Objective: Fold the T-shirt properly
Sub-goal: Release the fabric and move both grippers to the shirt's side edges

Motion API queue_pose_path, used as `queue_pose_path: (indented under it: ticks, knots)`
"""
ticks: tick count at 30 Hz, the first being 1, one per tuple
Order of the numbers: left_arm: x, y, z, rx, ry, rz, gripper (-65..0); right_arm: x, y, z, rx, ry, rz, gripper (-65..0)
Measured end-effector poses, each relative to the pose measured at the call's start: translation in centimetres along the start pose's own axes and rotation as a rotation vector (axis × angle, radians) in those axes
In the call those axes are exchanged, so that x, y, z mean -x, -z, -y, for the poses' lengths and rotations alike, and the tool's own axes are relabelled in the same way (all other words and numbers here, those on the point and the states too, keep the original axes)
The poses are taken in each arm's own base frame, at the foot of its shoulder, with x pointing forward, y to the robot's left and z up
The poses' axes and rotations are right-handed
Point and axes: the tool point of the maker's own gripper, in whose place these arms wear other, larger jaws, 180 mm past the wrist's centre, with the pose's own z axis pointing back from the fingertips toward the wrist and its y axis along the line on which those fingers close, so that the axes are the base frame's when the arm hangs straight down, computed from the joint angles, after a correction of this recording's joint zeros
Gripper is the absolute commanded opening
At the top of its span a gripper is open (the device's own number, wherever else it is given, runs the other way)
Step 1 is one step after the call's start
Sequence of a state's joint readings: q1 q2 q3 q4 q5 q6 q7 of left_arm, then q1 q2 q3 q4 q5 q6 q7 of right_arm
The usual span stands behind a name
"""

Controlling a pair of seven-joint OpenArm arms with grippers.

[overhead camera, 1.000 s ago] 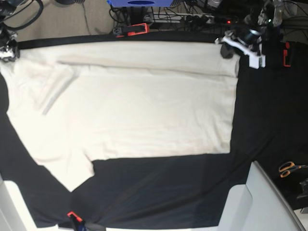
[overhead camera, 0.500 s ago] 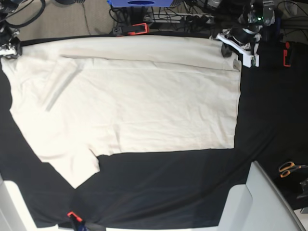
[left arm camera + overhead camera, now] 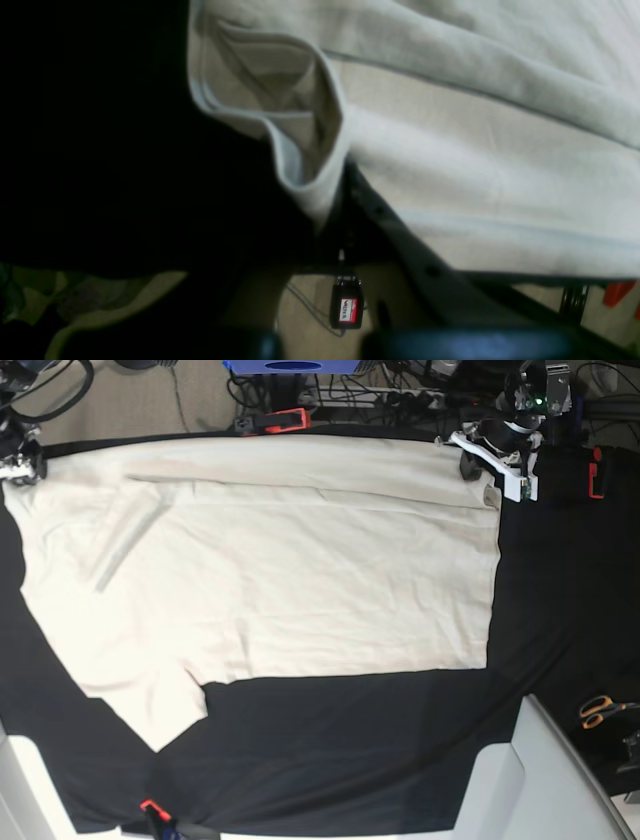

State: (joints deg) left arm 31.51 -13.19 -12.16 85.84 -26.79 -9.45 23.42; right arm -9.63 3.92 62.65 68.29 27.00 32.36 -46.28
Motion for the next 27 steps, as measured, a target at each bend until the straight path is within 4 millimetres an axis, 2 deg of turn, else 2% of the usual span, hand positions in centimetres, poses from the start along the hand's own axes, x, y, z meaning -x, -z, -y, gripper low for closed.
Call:
queue_pose_path:
  ticks: [2, 4, 6, 8, 11, 13, 15, 17, 18, 20, 22, 24, 27]
  knots:
    - [0.4, -0.3, -0.3, -0.008, -0.002, -0.007, -65.0, 0.1, 0.0, 0.0, 0.002, 0.003, -0.008, -54.3]
    - [0.5, -1.0, -1.3, -0.035, -0.027, 0.000, -51.5, -0.1, -0.1, -0.1, -0.004, 0.002, 0.001, -42.6]
    - [0.4, -1.6, -2.9, -0.082, -0.055, 0.014, -40.8, -0.3, -0.2, -0.1, -0.014, 0.002, 0.014, -30.5]
    - [0.5, -2.1, -4.3, -0.121, -0.065, 0.016, -30.6, -0.4, -0.5, 0.2, -0.009, -0.004, 0.021, -22.1]
    - [-0.1, -2.9, -5.4, -0.150, -0.077, 0.038, -21.9, -0.4, -1.3, 1.7, 0.019, 0.051, 0.055, -21.2]
    - [-0.5, -3.1, -5.6, -0.157, -0.076, 0.052, -20.6, 0.2, -2.1, 3.2, 0.061, 0.096, 0.062, -21.2]
    - [-1.2, -3.6, -6.3, -0.173, -0.085, 0.071, -20.7, 1.6, -3.2, 4.8, 0.122, 0.095, 0.022, -21.2]
    - [-2.8, -4.6, -7.6, -0.211, -0.096, 0.124, -20.7, 1.4, -4.2, 5.2, 0.139, 0.071, 0.035, -21.2]
    - [-3.6, -5.3, -8.6, -0.236, -0.095, 0.146, -20.7, 0.5, -4.9, 5.5, 0.159, 0.052, 0.056, -21.2]
    - [-6.0, -6.9, -10.1, -0.288, -0.086, 0.213, -20.7, -2.5, -6.2, 4.9, 0.169, -0.011, 0.130, -21.2]
    - [-8.3, -8.2, -10.7, -0.308, -0.061, 0.278, -20.7, -5.7, -7.1, 4.3, 0.163, -0.074, 0.195, -21.2]
    - [-10.7, -8.4, -10.5, -0.304, -0.041, 0.326, -20.7, -8.4, -6.7, 3.4, 0.163, -0.150, 0.199, -21.2]
    - [-13.0, -6.8, -9.4, -0.256, -0.018, 0.288, -20.7, -12.4, -3.8, -0.5, 0.053, -0.256, 0.240, -21.2]
